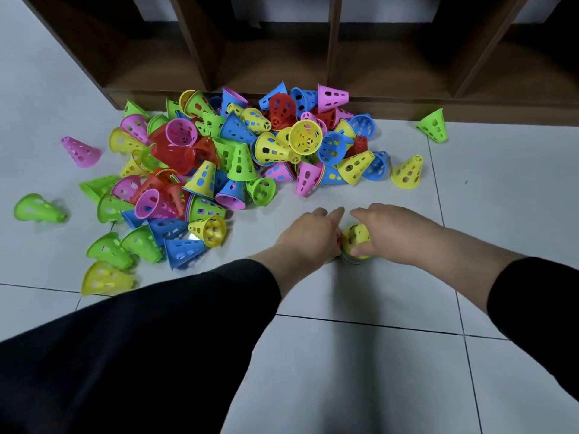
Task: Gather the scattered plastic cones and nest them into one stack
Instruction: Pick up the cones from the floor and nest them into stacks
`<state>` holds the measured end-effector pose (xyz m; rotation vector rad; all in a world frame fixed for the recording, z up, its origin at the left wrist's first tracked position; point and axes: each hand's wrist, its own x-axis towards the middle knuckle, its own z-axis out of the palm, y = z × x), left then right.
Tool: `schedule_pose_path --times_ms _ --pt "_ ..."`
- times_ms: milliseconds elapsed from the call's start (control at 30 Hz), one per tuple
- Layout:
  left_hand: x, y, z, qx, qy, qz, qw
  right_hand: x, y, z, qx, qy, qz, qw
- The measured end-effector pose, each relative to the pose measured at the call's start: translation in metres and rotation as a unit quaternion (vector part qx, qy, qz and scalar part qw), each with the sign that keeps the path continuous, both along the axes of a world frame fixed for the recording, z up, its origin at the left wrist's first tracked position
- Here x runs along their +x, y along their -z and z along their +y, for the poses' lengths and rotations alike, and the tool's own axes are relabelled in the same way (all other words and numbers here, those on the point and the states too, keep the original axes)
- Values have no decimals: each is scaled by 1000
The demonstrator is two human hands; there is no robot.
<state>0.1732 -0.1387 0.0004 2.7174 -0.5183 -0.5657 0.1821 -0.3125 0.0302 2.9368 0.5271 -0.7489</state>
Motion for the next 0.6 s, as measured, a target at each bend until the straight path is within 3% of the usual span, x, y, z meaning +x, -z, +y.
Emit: schedule_pose_path --times_ms 100,200,300,433,600 --pt "-7 -2 34 -27 -51 -36 998 4 -12 4 44 4 -68 997" --pt "0 -19 91 55 -44 -55 996 11 -31 28 173 32 -98 979" --pt "5 -43 162 143 -11 -37 989 12 -41 76 227 20 -96 969" --pt "-9 -49 256 175 -31 -17 984 11 -24 155 247 -10 -48 968" --pt "-31 -1 313 158 -48 -55 985 16 18 236 230 -48 -5 972"
